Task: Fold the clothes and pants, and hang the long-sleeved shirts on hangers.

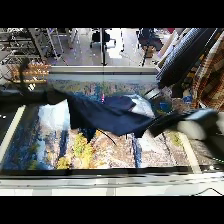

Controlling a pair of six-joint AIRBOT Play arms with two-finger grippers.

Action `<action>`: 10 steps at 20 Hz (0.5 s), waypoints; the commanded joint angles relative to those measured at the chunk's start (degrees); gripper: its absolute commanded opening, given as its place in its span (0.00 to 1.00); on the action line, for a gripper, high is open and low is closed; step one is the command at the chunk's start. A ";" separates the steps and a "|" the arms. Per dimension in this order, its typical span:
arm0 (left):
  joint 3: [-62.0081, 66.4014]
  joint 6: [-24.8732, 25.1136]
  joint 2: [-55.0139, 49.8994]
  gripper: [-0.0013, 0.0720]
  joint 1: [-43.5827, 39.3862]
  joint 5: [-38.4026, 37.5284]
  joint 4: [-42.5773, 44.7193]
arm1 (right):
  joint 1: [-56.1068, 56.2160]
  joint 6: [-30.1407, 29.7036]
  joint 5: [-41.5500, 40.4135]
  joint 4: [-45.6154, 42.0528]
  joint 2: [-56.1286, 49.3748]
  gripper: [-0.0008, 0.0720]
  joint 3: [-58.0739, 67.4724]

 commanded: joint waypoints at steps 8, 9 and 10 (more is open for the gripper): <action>21.00 4.42 18.64 0.04 0.07 0.42 -20.74 | -1.38 -9.22 -16.59 0.59 17.97 0.03 41.62; 21.00 4.55 19.71 0.04 0.07 0.55 -17.99 | -1.38 -9.22 -15.15 -0.22 17.25 0.03 41.44; 20.94 4.00 19.93 0.04 0.04 0.48 -13.99 | -1.38 -9.16 -11.50 -2.16 15.65 0.03 41.44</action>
